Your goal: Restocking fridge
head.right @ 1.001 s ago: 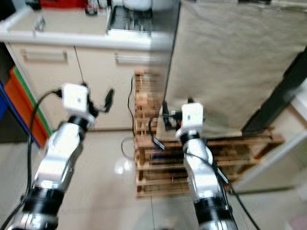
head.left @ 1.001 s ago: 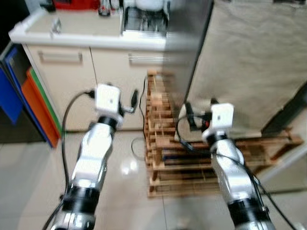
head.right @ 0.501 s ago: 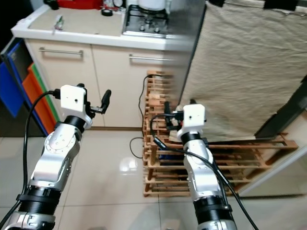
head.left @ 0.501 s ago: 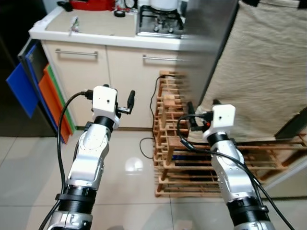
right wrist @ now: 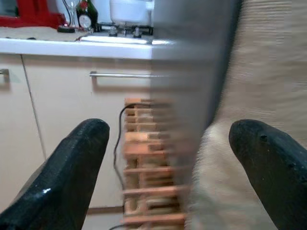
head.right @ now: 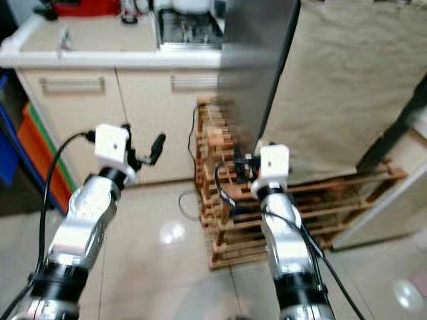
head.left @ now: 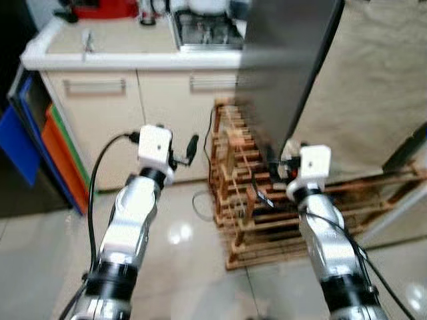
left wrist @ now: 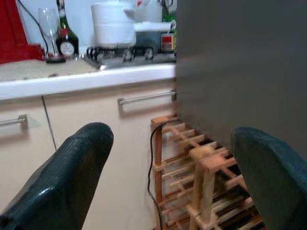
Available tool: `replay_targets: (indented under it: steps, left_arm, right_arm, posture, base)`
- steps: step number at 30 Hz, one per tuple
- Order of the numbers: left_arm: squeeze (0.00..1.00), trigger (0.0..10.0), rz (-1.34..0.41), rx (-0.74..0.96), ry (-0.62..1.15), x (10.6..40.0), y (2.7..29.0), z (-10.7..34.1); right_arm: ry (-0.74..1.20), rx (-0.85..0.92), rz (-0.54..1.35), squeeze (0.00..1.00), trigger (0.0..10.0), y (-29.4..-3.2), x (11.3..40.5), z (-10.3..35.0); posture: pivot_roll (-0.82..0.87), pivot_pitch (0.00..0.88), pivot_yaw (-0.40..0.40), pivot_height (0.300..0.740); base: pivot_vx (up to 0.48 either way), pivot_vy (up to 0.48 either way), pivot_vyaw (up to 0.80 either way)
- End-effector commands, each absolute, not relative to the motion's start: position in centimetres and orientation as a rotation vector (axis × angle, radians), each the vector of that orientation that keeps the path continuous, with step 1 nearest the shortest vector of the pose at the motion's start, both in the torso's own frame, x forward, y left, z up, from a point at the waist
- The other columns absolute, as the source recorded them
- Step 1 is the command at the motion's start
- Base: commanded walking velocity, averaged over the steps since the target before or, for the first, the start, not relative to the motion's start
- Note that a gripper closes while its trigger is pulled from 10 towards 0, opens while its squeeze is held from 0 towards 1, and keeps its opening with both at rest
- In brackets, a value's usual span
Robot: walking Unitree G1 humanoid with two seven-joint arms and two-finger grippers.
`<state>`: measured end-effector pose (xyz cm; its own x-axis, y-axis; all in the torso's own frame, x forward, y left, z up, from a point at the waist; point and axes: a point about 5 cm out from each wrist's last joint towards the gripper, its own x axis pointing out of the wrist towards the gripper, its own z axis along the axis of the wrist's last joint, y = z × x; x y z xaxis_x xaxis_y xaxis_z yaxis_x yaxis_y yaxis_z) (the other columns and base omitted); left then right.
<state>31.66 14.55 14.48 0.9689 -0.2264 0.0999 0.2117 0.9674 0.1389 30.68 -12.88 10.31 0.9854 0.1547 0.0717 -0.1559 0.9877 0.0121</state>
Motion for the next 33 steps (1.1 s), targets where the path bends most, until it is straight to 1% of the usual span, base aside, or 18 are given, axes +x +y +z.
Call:
replay_targets:
  steps: [1, 4, 6, 18, 24, 31, 33]
  left_arm:
    - [0.00, 10.0, -0.228, 0.119, -0.121, 31.9, 14.2, 14.7]
    - [0.00, 10.0, -0.240, 0.118, -0.115, 31.9, 14.2, 14.6]
    - [0.00, 10.0, -0.283, 0.099, -0.103, 31.7, 13.8, 14.5]
    - [0.00, 10.0, -0.325, 0.071, -0.095, 31.8, 13.3, 14.5]
    - [0.00, 10.0, -0.376, 0.063, -0.106, 31.5, 12.8, 14.6]
    - [0.00, 10.0, -0.358, 0.049, -0.127, 31.5, 12.8, 14.9]
    - [0.00, 10.0, -0.358, 0.047, -0.129, 31.5, 12.8, 15.0]
  right_arm:
    - [-0.085, 0.009, 0.159, 0.00, 10.0, -13.2, 30.8, 10.7]
    - [-0.084, 0.011, 0.158, 0.00, 10.0, -13.2, 30.8, 10.7]
    - [-0.084, 0.012, 0.156, 0.00, 10.0, -13.3, 30.8, 10.7]
    - [-0.100, 0.007, 0.129, 0.00, 10.0, -13.5, 31.0, 11.0]
    - [-0.109, 0.010, 0.094, 0.00, 10.0, -14.0, 31.1, 11.1]
    - [-0.127, 0.010, 0.066, 0.00, 10.0, -14.1, 31.1, 11.2]
    - [-0.127, -0.001, 0.065, 0.00, 10.0, -14.1, 31.1, 11.2]
  posture:
    - [0.08, 0.000, -0.061, 0.740]
    - [0.08, 0.000, -0.061, 0.740]
    - [0.08, 0.000, -0.062, 0.740]
    - [0.07, 0.000, -0.059, 0.740]
    - [0.07, 0.000, -0.053, 0.740]
    - [0.08, 0.000, -0.058, 0.740]
    - [0.08, 0.000, -0.059, 0.740]
  base:
    - [0.000, 0.000, -0.70]
    - [0.000, 0.000, -0.70]
    - [0.000, 0.000, -0.70]
    - [0.000, 0.000, -0.70]
    - [0.000, 0.000, -0.69]
    - [0.000, 0.000, -0.69]
    - [0.000, 0.000, 0.00]
